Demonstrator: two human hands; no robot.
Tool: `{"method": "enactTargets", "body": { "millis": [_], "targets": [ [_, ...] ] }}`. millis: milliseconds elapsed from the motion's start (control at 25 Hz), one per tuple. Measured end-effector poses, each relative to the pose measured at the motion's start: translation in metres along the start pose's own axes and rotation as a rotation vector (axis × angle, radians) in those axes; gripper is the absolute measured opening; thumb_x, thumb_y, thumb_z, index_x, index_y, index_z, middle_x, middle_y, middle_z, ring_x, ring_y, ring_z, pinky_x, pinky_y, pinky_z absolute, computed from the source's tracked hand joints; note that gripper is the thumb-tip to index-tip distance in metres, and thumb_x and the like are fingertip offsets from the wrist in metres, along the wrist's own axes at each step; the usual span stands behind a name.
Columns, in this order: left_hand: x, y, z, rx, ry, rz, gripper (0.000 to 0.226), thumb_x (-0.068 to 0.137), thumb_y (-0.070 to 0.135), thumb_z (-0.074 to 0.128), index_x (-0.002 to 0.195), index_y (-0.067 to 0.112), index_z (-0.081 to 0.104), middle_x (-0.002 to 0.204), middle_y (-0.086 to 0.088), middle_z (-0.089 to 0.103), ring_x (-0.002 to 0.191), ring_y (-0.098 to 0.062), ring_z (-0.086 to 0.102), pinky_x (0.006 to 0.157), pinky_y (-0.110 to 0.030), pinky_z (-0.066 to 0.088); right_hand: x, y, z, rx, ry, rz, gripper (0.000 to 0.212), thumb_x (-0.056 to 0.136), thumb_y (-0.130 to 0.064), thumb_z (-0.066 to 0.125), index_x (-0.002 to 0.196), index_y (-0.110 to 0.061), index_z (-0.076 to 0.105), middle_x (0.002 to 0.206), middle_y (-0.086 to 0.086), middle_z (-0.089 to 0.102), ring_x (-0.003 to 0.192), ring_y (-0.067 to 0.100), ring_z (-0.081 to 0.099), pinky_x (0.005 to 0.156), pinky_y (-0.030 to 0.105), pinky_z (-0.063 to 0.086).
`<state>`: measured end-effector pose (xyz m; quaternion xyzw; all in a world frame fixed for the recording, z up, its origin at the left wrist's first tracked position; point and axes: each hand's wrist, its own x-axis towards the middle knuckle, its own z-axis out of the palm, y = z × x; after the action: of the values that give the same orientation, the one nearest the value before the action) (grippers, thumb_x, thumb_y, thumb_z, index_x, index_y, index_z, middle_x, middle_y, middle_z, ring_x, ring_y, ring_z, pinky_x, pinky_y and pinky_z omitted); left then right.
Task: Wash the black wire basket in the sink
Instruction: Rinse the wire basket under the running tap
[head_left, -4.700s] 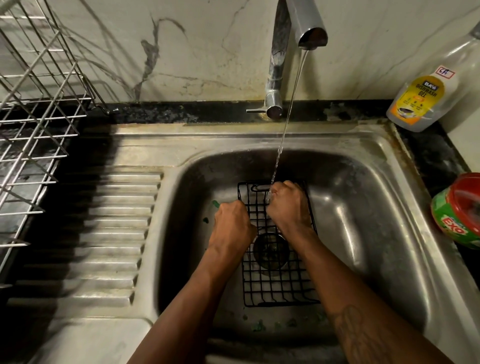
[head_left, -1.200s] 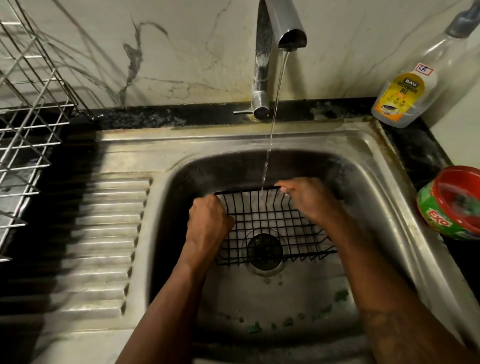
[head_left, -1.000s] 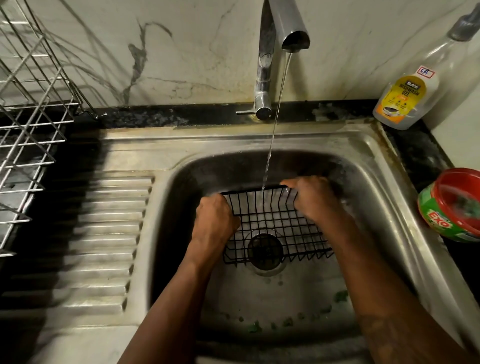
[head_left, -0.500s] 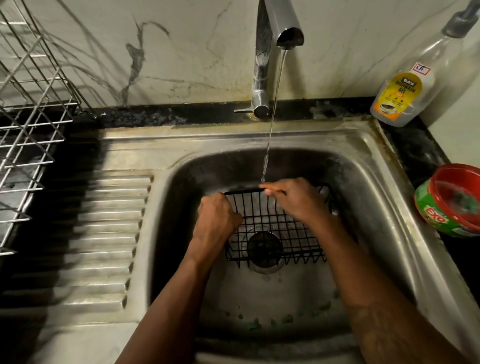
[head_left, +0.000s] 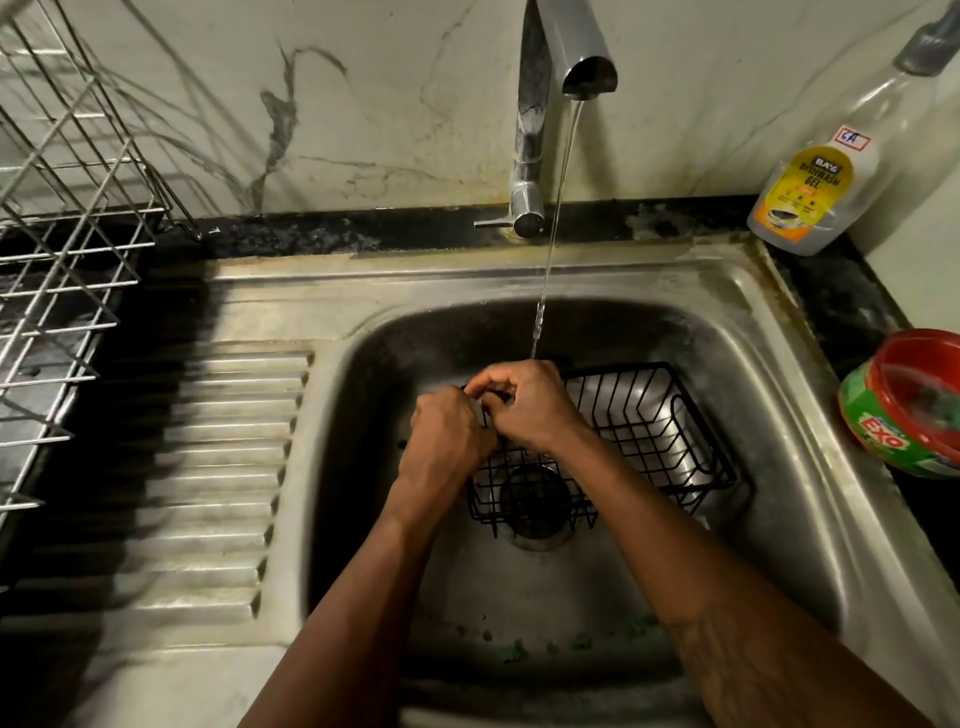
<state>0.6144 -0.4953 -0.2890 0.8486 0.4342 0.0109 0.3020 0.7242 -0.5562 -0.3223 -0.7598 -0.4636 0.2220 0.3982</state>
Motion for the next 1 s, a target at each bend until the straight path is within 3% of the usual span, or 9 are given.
{"method": "enactTargets", "body": {
  "millis": [160, 360, 480, 560, 640, 720, 800, 880, 1000],
  "targets": [
    [0.003, -0.004, -0.004, -0.009, -0.036, -0.132, 0.023, 0.088, 0.013, 0.070, 0.069, 0.011, 0.057, 0.071, -0.008, 0.066, 0.063, -0.021, 0.069, 0.056, -0.032, 0.062, 0.002, 0.019, -0.022, 0.070, -0.063, 0.177, 0.007, 0.086, -0.019, 0.077, 0.090, -0.022, 0.081, 0.084, -0.009, 0.077, 0.081, 0.002, 0.072, 0.081, 0.025, 0.060],
    [0.005, -0.004, -0.002, -0.025, -0.064, -0.122, 0.017, 0.085, 0.007, 0.072, 0.071, 0.004, 0.063, 0.067, -0.010, 0.067, 0.057, -0.023, 0.069, 0.048, -0.032, 0.059, -0.012, 0.064, -0.067, -0.142, 0.045, 0.468, 0.015, 0.079, -0.036, 0.084, 0.072, -0.024, 0.078, 0.068, -0.010, 0.074, 0.071, 0.007, 0.070, 0.078, 0.033, 0.060],
    [0.004, 0.001, -0.001, -0.008, -0.099, -0.078, 0.012, 0.087, 0.006, 0.070, 0.078, -0.001, 0.066, 0.074, -0.015, 0.072, 0.065, -0.028, 0.074, 0.058, -0.041, 0.064, -0.010, 0.053, -0.062, -0.239, -0.041, 0.446, 0.021, 0.080, -0.042, 0.082, 0.073, -0.023, 0.076, 0.069, -0.006, 0.072, 0.069, 0.009, 0.067, 0.070, 0.028, 0.056],
    [0.005, 0.000, 0.001, 0.021, -0.102, -0.057, 0.020, 0.089, 0.008, 0.068, 0.072, 0.004, 0.061, 0.069, -0.010, 0.068, 0.056, -0.021, 0.067, 0.050, -0.026, 0.059, -0.003, 0.029, -0.035, -0.276, -0.249, 0.329, 0.009, 0.086, -0.033, 0.078, 0.082, -0.025, 0.075, 0.076, -0.006, 0.071, 0.074, 0.007, 0.066, 0.071, 0.030, 0.056],
    [0.006, 0.001, 0.002, 0.015, -0.091, -0.033, 0.028, 0.090, 0.012, 0.067, 0.066, 0.007, 0.054, 0.065, -0.006, 0.062, 0.048, -0.013, 0.052, 0.037, -0.013, 0.039, 0.007, 0.008, -0.007, -0.210, -0.347, 0.239, 0.010, 0.089, -0.016, 0.071, 0.083, -0.023, 0.073, 0.076, -0.007, 0.070, 0.072, 0.007, 0.064, 0.068, 0.028, 0.055],
    [0.007, 0.000, 0.000, 0.007, -0.067, -0.023, 0.020, 0.089, 0.015, 0.067, 0.073, 0.004, 0.062, 0.068, -0.007, 0.062, 0.052, -0.015, 0.054, 0.041, -0.014, 0.039, 0.012, 0.002, 0.002, -0.017, -0.335, 0.280, 0.016, 0.090, -0.011, 0.067, 0.079, -0.021, 0.071, 0.071, -0.010, 0.069, 0.070, 0.007, 0.064, 0.064, 0.025, 0.052],
    [0.007, -0.003, -0.001, 0.004, -0.045, -0.039, 0.021, 0.089, 0.016, 0.069, 0.071, 0.008, 0.062, 0.064, -0.004, 0.060, 0.055, -0.017, 0.059, 0.046, -0.017, 0.048, 0.012, 0.016, -0.009, 0.002, -0.316, 0.259, 0.010, 0.090, -0.016, 0.072, 0.091, -0.025, 0.077, 0.088, -0.010, 0.075, 0.085, 0.005, 0.068, 0.077, 0.025, 0.054],
    [0.009, -0.007, -0.002, -0.017, -0.041, -0.090, 0.020, 0.087, 0.012, 0.072, 0.069, 0.008, 0.062, 0.065, -0.005, 0.063, 0.056, -0.017, 0.064, 0.050, -0.025, 0.058, 0.003, 0.040, -0.040, -0.036, -0.269, 0.366, 0.010, 0.088, -0.023, 0.076, 0.097, -0.027, 0.078, 0.101, -0.009, 0.076, 0.096, 0.003, 0.068, 0.087, 0.027, 0.053],
    [0.010, -0.009, -0.003, -0.042, -0.039, -0.122, 0.021, 0.085, 0.008, 0.074, 0.069, 0.010, 0.061, 0.066, -0.005, 0.065, 0.057, -0.018, 0.068, 0.046, -0.025, 0.054, -0.014, 0.068, -0.083, -0.125, -0.133, 0.478, 0.005, 0.084, -0.026, 0.081, 0.084, -0.029, 0.078, 0.088, -0.004, 0.078, 0.082, 0.006, 0.070, 0.080, 0.027, 0.055]
  ]
}}
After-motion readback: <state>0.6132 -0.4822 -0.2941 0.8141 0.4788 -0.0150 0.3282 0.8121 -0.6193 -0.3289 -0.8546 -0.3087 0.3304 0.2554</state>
